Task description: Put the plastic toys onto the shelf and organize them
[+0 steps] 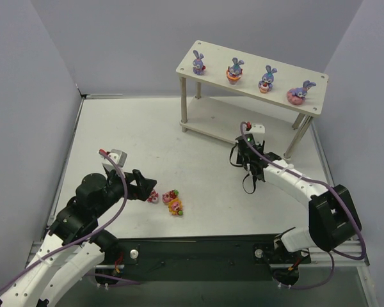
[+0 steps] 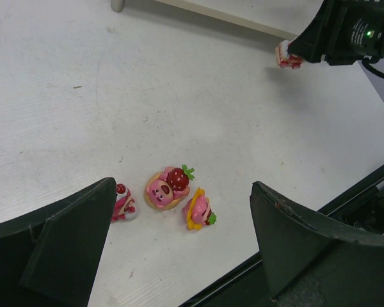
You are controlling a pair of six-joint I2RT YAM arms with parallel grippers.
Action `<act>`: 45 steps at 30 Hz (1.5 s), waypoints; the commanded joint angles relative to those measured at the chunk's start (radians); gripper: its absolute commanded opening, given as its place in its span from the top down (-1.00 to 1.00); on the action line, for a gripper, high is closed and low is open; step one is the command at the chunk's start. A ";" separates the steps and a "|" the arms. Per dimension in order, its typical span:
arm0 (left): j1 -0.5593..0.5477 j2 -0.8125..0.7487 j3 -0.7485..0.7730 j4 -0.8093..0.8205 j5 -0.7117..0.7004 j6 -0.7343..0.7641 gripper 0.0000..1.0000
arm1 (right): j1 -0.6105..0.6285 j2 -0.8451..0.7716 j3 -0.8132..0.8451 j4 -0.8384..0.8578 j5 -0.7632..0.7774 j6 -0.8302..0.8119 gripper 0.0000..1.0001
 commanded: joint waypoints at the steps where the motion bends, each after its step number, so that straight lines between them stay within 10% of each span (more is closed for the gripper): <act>1: -0.005 -0.008 -0.008 0.025 0.013 0.000 -0.91 | -0.083 -0.035 0.071 -0.013 0.097 -0.007 1.00; 34: -0.005 0.021 -0.016 0.040 0.039 -0.006 -0.91 | -0.276 0.051 0.082 0.187 0.011 -0.105 0.95; 45: -0.005 0.021 -0.016 0.038 0.037 -0.008 -0.91 | -0.305 0.066 0.071 0.196 0.007 -0.113 0.34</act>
